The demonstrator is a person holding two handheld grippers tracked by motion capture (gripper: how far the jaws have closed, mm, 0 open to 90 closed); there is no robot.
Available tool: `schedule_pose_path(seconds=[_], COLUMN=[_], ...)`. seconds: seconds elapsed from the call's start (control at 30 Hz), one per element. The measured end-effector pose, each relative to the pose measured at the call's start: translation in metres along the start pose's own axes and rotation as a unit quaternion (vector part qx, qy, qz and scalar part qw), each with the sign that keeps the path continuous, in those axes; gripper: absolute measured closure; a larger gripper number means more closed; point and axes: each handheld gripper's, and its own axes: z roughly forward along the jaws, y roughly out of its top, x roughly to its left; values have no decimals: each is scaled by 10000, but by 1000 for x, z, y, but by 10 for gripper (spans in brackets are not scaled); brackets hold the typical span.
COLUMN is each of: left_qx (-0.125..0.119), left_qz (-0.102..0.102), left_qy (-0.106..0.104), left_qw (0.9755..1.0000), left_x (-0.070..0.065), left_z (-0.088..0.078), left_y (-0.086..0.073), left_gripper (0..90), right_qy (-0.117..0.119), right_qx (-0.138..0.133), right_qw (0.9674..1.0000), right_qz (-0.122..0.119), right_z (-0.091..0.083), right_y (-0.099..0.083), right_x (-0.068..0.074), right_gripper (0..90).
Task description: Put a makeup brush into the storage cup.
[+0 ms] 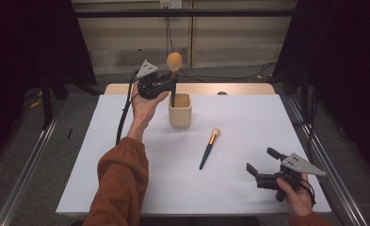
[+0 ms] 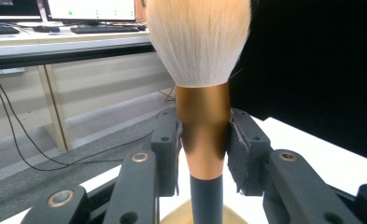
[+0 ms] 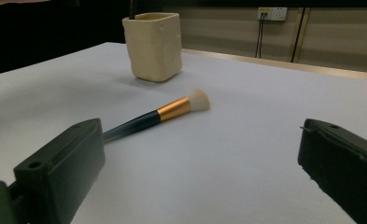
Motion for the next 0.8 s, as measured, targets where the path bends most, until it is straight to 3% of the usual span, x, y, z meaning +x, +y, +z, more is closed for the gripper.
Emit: schedule_pose_path(seconds=[0.8], left_qx=[341], left_qz=[-84], left_qy=[-44], left_qw=[9994], left_x=[-2], left_z=[8], left_y=[-32], left_gripper=[664], right_qy=[8], right_qx=[5], right_qw=[10000], right_qz=[-16], right_z=[0], right_y=[0], right_x=[1], right_gripper=[5])
